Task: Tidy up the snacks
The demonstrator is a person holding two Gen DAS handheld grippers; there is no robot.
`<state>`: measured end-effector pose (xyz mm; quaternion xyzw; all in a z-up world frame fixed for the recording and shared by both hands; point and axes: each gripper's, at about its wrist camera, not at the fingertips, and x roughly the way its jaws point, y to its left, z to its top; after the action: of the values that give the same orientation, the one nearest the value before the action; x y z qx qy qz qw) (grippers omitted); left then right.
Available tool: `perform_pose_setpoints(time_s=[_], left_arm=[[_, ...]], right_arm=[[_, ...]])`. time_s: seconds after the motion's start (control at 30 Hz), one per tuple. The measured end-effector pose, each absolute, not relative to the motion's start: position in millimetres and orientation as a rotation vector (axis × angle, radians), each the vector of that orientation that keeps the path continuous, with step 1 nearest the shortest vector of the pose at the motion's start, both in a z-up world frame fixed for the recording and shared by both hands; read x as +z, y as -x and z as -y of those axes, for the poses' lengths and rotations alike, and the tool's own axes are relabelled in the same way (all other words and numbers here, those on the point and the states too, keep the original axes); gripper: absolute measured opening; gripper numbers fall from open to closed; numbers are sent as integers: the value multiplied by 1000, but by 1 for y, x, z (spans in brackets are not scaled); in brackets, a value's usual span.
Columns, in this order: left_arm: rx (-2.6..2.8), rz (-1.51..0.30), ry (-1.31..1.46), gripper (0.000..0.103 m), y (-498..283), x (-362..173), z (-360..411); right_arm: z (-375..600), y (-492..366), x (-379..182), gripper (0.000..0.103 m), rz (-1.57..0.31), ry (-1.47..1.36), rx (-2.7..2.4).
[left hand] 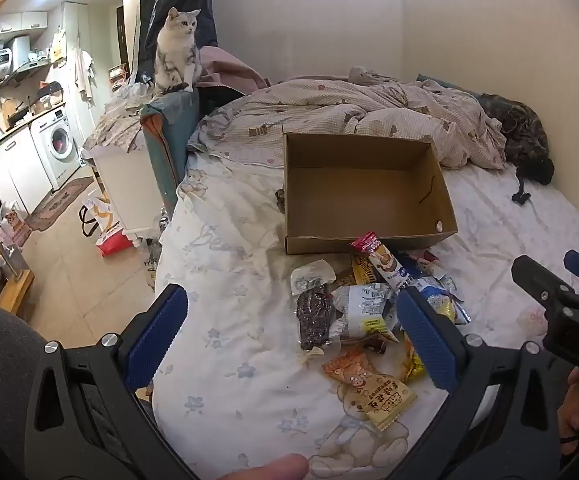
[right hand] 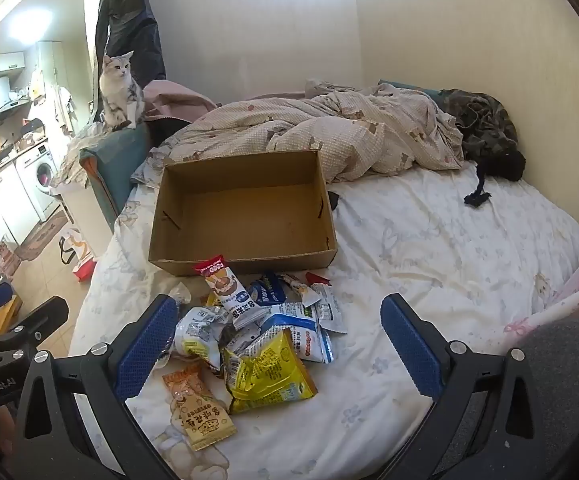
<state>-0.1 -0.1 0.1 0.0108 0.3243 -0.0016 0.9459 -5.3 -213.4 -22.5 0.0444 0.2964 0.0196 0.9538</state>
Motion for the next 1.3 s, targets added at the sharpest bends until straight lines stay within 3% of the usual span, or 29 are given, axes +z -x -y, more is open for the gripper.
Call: perform_pose_setpoints(time_s=[1.3], left_arm=[[-3,-660,-7,103,-4,0,-1]], right_arm=[[218,4,-21,103,-599,-92,19]])
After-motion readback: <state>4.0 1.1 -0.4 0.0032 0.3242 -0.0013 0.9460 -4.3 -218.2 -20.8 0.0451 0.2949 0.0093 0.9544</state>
